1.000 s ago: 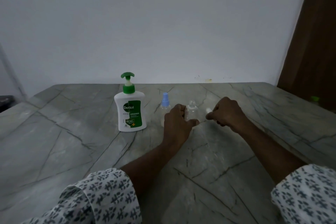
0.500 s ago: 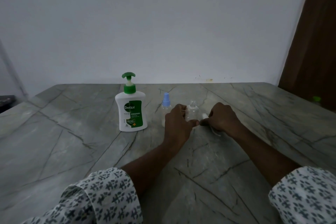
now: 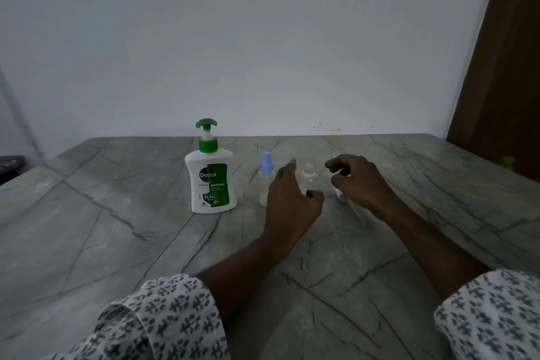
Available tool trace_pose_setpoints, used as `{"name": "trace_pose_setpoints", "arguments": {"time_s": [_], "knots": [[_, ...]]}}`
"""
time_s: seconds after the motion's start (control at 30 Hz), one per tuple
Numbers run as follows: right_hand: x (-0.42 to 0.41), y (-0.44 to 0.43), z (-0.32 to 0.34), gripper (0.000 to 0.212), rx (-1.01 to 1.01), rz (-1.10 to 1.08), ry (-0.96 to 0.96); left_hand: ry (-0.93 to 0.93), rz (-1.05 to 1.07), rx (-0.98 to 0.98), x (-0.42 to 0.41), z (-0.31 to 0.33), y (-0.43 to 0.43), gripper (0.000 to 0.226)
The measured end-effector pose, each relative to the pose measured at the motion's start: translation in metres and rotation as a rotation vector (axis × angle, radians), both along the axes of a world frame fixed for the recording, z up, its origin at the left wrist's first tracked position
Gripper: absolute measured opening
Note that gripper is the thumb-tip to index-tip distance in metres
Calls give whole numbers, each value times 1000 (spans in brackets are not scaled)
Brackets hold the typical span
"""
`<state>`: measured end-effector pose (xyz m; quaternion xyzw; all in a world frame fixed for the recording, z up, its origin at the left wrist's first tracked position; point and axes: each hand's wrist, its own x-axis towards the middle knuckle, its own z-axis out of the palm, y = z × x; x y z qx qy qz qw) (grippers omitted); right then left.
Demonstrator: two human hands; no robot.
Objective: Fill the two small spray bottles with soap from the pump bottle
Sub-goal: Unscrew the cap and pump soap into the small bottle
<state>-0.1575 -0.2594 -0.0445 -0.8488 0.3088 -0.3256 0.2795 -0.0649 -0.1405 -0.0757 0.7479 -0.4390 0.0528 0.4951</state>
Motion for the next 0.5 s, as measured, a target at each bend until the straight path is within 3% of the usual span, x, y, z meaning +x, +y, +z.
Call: {"name": "trace_pose_setpoints", "arguments": {"time_s": [0.13, 0.27, 0.5], "knots": [[-2, -14, -14, 44, 20, -167, 56, -21, -7, 19, -3, 1, 2, 68], [-9, -23, -10, 63, 113, -189, 261, -16, 6, 21, -2, 0, 2, 67], [-8, -16, -7, 47, 22, -117, 328, -14, -5, 29, -1, 0, 1, 69]]}}
